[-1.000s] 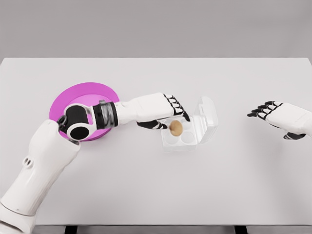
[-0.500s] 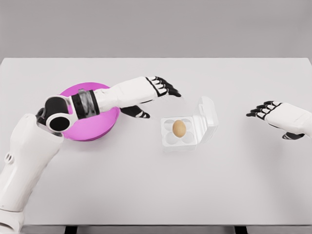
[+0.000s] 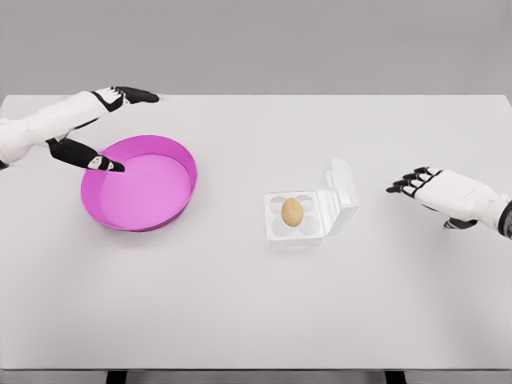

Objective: Pack egg into the box and close the box lid

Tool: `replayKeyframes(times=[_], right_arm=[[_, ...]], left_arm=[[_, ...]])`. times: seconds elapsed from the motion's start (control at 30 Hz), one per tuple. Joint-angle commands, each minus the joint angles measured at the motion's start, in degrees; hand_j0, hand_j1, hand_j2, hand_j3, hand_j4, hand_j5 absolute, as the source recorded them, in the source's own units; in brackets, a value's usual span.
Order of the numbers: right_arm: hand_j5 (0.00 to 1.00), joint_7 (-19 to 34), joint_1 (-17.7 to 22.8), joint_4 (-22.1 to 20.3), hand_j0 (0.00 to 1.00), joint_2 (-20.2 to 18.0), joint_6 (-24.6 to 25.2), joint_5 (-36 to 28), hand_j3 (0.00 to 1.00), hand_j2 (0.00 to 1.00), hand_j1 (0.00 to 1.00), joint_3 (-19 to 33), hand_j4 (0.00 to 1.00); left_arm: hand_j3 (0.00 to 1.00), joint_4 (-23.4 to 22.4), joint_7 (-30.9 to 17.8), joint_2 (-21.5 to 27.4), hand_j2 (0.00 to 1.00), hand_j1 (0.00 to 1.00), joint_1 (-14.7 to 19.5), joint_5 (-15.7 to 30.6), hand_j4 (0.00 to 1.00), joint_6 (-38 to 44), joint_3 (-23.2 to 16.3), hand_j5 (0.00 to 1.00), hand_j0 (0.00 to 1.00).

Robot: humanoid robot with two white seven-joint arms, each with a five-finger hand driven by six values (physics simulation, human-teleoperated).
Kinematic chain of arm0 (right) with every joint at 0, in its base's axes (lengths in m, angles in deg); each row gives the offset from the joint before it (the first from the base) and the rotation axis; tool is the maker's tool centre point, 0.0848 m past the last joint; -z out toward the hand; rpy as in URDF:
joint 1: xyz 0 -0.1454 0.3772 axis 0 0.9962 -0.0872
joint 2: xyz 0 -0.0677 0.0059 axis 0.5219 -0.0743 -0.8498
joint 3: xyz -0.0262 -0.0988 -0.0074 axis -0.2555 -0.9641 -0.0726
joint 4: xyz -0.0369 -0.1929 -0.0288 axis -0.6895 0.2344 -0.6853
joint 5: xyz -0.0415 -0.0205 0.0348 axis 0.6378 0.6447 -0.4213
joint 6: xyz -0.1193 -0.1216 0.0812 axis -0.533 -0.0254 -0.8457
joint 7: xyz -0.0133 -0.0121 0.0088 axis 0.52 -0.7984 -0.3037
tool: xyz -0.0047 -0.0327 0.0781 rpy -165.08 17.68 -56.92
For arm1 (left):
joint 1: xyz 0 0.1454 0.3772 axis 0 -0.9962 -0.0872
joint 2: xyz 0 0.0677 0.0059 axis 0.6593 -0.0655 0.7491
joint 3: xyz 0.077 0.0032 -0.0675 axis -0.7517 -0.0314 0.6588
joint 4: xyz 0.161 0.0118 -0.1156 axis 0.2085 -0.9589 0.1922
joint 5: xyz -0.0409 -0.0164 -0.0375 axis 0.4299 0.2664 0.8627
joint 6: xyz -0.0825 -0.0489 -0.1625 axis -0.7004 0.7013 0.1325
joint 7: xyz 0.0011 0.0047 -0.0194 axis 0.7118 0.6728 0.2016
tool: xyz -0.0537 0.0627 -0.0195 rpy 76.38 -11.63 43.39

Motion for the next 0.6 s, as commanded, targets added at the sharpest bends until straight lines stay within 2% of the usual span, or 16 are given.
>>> replayKeyframes(times=[0.0, 0.1, 0.2, 0.47, 0.57], right_arm=[[1.0, 0.0, -0.1, 0.0, 1.0, 0.6, 0.1, 0.5, 1.0, 1.0, 1.0, -1.3, 1.0], [1.0, 0.0, -1.1, 0.0, 1.0, 0.6, 0.1, 0.5, 1.0, 1.0, 1.0, -2.9, 1.0], [1.0, 0.0, -1.8, -0.3, 1.0, 1.3, 0.1, 0.5, 1.0, 1.0, 1.0, -4.2, 1.0], [1.0, 0.0, -2.1, -0.7, 1.0, 2.7, 0.1, 0.4, 1.0, 1.0, 1.0, -4.2, 1.0], [1.0, 0.0, -3.5, -0.6, 1.0, 2.5, 0.1, -0.4, 1.0, 1.0, 1.0, -3.6, 1.0]], left_arm=[[1.0, -2.8, 0.0, 1.6, 1.0, 1.0, -0.2, 1.9, 1.0, 0.2, 1.4, 1.0, 1.0], [1.0, -4.3, 0.0, 2.8, 1.0, 1.0, -3.2, 1.5, 1.0, 0.2, 1.6, 1.0, 1.0], [1.0, -6.5, 0.0, 4.2, 1.0, 1.0, -3.3, 0.9, 1.0, 0.2, 1.6, 1.0, 1.0], [1.0, -6.6, 0.0, 4.3, 1.0, 1.0, -3.8, 0.3, 1.0, 0.2, 1.4, 1.0, 1.0], [1.0, -6.3, 0.0, 4.3, 1.0, 1.0, -4.0, 0.3, 1.0, 0.2, 1.4, 1.0, 1.0]])
